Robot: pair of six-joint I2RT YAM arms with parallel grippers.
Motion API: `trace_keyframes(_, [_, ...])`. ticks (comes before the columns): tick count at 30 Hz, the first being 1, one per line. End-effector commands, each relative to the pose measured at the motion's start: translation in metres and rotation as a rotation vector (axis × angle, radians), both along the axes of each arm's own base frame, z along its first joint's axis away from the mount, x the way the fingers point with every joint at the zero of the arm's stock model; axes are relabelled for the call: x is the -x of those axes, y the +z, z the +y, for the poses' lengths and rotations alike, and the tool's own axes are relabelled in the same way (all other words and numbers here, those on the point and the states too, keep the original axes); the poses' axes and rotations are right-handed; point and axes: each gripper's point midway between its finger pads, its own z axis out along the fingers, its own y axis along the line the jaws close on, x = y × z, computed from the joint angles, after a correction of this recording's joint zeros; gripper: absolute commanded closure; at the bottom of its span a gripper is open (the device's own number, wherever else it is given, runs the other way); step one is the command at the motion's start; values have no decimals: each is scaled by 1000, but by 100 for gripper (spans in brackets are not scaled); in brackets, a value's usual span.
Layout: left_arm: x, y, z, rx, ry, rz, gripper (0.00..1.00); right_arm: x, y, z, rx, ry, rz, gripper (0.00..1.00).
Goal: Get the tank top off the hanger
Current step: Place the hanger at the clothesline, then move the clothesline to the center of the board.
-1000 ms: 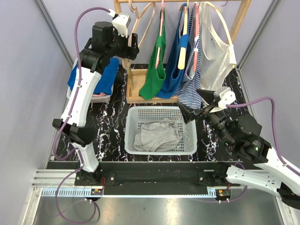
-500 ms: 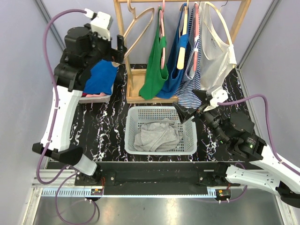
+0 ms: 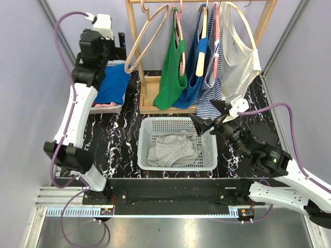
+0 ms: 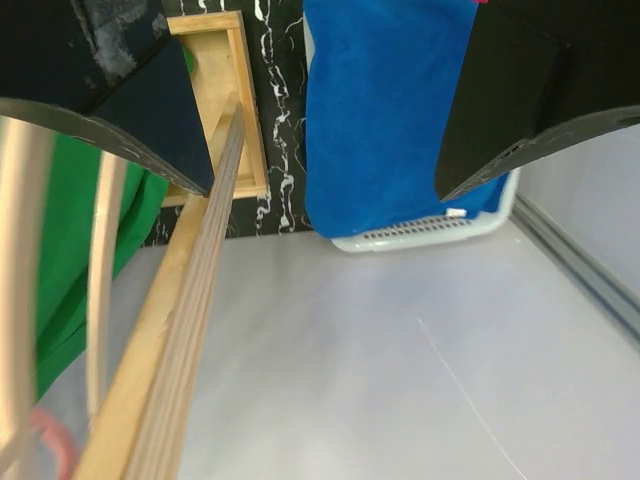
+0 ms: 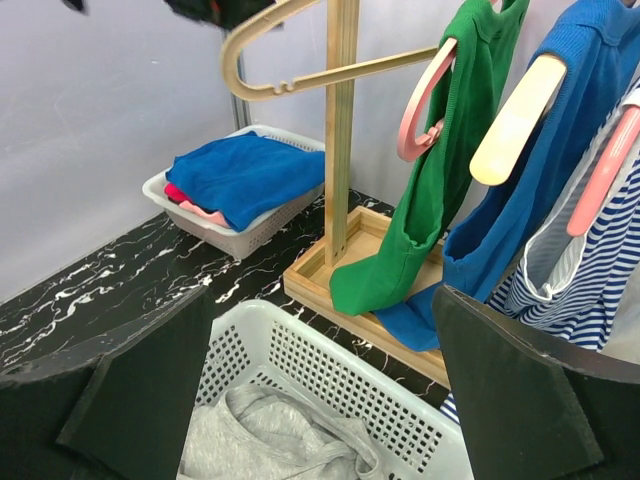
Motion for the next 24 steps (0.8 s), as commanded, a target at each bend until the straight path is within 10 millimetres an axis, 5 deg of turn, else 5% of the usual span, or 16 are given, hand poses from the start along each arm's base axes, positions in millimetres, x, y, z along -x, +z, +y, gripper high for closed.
trace_keyframes(1, [-36, -26, -6, 23, -1, -17, 1, 2, 11, -4, -48, -2, -8, 0])
trace_keyframes(6, [-61, -66, -8, 15, 11, 44, 1, 3, 13, -8, -51, -9, -6, 0])
trace_keyframes(12, [-73, -75, -31, 108, -81, 42, 1, 1, 8, -7, -42, -20, 10, 0])
trace_keyframes(24, [-45, -100, -81, 156, -378, 151, 4, -3, 4, -5, -17, -32, 19, 0])
